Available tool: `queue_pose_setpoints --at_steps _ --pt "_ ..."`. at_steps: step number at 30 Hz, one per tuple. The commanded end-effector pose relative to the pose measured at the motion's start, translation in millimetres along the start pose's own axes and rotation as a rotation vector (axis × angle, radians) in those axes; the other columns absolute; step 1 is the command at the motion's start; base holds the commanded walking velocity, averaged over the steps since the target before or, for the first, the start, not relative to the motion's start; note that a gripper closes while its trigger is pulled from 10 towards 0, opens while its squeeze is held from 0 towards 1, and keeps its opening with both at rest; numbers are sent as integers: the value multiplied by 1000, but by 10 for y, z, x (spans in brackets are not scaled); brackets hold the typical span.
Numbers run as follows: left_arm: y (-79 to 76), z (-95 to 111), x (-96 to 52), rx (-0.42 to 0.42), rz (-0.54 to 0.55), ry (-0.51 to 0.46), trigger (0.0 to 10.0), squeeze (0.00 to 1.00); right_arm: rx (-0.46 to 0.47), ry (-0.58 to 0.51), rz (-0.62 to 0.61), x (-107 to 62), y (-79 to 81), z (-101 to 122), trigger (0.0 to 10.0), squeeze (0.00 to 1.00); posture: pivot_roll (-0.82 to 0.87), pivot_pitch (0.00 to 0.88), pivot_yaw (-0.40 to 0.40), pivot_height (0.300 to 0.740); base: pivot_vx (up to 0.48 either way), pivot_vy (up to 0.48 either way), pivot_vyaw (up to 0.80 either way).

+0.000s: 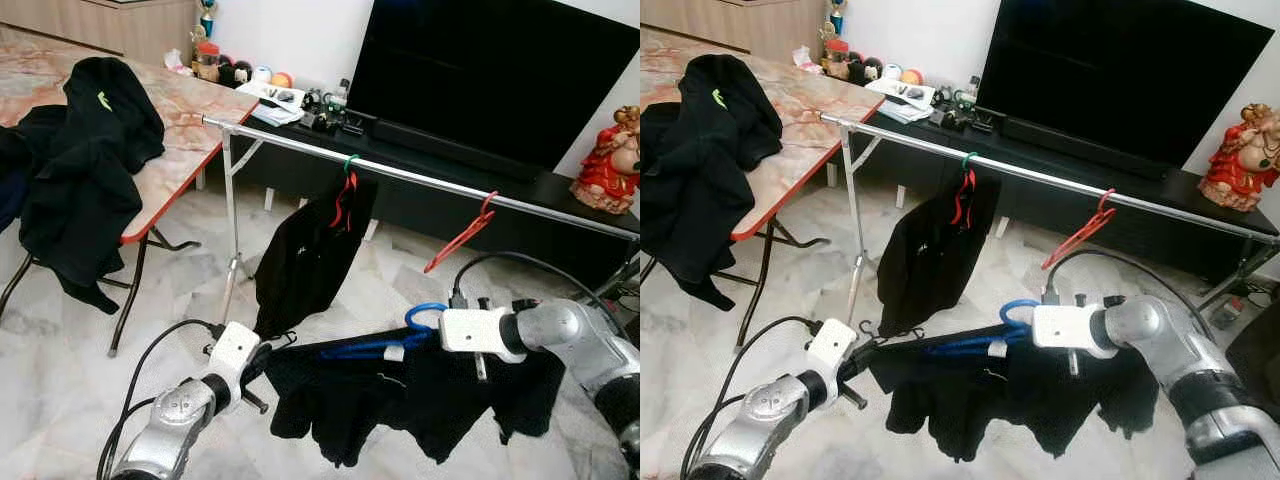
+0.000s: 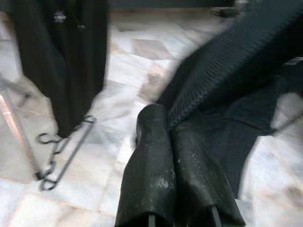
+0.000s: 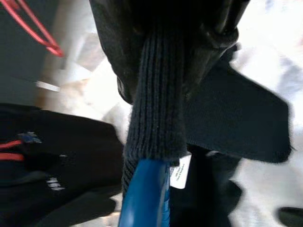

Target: Hang hanger

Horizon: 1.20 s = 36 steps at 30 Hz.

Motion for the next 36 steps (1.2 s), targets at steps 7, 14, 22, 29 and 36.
queue_pose_setpoints --at_steps 7,14,22,29,36 --pt "-113 271 -60 -7 -130 -76 0 0 -19 29 -30 121 4 34 0 0 168 0 -207 740 0 0 0" --pt "158 726 -84 57 -17 -196 0 0 -41 22 22 362 185 157 0 0 191 0 -210 740 0 0 0" --pt "69 1112 -244 88 -111 -292 0 0 8 2 -45 513 161 290 0 0 212 0 -209 740 0 0 0" --pt "-183 1164 -339 109 -272 -297 0 0 117 -20 -159 664 121 425 0 0 221 0 -202 740 0 0 0" --pt "-483 1015 -356 146 -425 -211 4235 0 321 -258 -68 912 365 902 0 0 229 0 -200 740 0 0 0"
Point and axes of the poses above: a point about 5 cm out from each wrist's last joint towards the gripper, its own x axis pointing out of the wrist towards the gripper, its own z axis along the axis of the wrist's last joint, y = z × x, the point moved 3 cm from there along x, pointing out of the wrist towards the gripper, and after that the axes turned 6 degrees about x, right-handed, at the moved point
